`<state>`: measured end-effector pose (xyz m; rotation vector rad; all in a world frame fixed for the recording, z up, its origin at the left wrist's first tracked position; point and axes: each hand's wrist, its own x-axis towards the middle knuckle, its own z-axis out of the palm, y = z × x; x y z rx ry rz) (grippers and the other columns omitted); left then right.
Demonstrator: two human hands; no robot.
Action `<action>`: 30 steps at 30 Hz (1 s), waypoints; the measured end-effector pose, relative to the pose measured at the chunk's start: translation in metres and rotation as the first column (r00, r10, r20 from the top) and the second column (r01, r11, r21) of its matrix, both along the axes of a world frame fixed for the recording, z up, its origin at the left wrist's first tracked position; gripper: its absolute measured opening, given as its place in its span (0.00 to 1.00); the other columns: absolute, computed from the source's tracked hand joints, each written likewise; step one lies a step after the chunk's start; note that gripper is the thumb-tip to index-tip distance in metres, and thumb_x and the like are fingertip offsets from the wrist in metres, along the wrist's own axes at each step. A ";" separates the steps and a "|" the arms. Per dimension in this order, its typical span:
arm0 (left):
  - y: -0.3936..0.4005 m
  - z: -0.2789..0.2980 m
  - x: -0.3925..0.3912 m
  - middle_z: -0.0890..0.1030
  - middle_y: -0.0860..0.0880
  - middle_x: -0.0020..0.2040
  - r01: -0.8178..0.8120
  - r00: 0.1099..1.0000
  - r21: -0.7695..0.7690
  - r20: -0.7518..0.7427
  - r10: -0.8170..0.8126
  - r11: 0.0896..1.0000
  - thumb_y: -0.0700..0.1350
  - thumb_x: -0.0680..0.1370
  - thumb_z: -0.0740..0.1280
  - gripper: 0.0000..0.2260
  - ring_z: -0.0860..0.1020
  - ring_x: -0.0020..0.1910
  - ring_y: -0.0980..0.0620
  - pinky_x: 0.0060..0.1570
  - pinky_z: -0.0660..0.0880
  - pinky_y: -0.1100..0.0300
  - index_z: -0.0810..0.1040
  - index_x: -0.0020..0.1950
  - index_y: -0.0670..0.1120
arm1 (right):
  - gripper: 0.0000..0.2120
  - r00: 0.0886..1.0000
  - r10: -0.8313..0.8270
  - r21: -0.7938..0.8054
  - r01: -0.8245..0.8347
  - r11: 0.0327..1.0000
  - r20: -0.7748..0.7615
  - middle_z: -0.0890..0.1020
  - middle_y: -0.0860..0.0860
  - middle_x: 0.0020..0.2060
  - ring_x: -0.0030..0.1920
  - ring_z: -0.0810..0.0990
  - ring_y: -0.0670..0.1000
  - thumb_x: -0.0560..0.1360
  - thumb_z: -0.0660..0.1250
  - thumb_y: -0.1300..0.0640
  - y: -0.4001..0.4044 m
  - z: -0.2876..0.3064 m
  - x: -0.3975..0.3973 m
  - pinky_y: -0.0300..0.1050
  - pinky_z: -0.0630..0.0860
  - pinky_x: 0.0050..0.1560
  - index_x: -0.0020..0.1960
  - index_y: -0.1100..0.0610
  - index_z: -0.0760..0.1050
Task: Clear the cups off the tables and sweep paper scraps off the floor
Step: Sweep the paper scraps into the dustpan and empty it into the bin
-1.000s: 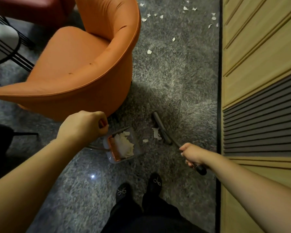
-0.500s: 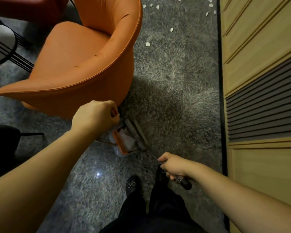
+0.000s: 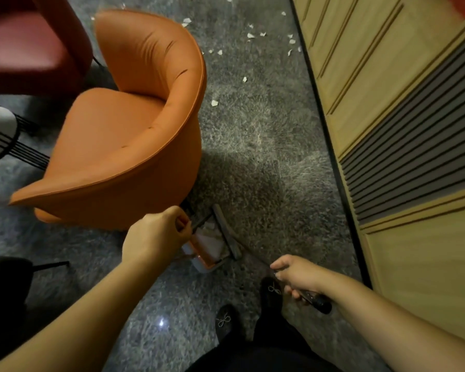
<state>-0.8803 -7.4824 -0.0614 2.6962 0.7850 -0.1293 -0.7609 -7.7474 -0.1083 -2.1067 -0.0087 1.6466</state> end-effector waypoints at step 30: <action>0.021 0.057 0.284 0.68 0.60 0.27 -0.152 0.927 -0.008 0.346 0.145 0.988 0.61 0.72 0.68 0.08 0.65 0.26 0.64 0.24 0.58 0.67 0.76 0.46 0.60 | 0.17 0.929 -0.280 0.161 0.246 0.956 0.243 0.70 0.49 0.37 0.18 0.69 0.43 0.81 0.56 0.64 0.021 0.069 0.274 0.34 0.64 0.17 0.70 0.58 0.64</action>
